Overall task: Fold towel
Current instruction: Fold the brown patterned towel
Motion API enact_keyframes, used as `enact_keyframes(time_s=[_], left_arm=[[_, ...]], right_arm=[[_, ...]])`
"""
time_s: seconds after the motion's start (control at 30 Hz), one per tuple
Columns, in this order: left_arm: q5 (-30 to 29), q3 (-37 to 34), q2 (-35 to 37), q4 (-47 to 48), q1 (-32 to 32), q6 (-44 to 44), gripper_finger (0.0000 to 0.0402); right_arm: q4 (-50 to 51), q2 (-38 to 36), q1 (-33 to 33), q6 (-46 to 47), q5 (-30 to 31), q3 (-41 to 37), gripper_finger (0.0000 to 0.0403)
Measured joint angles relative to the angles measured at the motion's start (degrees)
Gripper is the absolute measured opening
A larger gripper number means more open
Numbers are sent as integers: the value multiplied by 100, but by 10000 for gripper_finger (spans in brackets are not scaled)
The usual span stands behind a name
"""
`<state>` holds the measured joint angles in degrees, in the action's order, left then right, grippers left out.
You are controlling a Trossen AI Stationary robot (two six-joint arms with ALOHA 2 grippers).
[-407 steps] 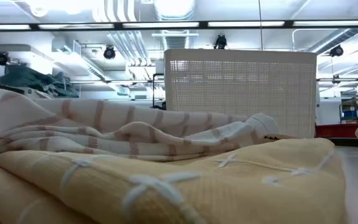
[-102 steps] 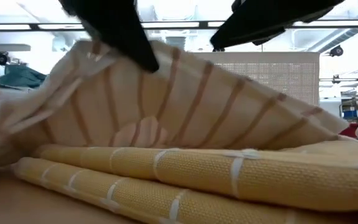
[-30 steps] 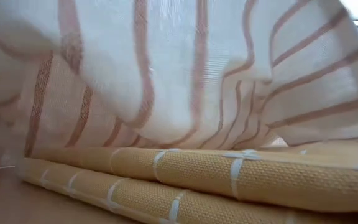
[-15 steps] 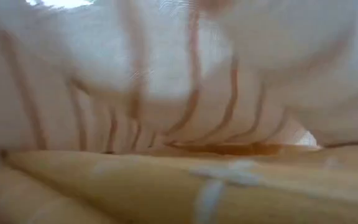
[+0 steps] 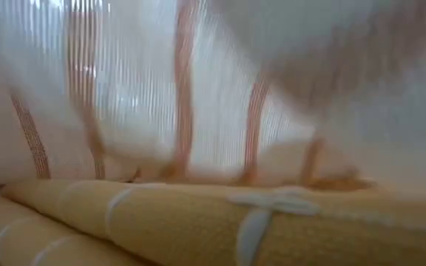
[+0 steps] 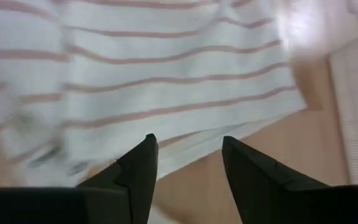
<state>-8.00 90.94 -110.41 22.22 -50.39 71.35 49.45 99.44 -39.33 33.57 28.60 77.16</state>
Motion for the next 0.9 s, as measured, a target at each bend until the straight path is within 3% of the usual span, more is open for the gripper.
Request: enact_keyframes(time_s=[0.23, 0.37, 0.6, 0.7, 0.8, 0.9], left_arm=[[-474, 4, -2, 142, -48, 144, 97], [-696, 11, -2, 831, -406, 812, 104], [-2565, -57, -11, 2761, -1087, 2797, 87], [-2579, -85, -11, 3728, -967, 3038, 83], [-2158, -299, -12, 4421, -724, 3164, 83], [-1793, -634, -13, 4561, -532, 3161, 91]], right_arm=[[-73, 2, 725, -240, 13, -345, 169], [-688, -100, 900, -377, 110, -863, 167], [-2283, -625, 945, -355, -57, -2108, 167], [-2743, -852, 958, -358, -57, -2369, 167], [-2832, -1009, 974, -358, -24, -2426, 167], [-2849, -1110, 989, -373, -15, -2426, 167]])
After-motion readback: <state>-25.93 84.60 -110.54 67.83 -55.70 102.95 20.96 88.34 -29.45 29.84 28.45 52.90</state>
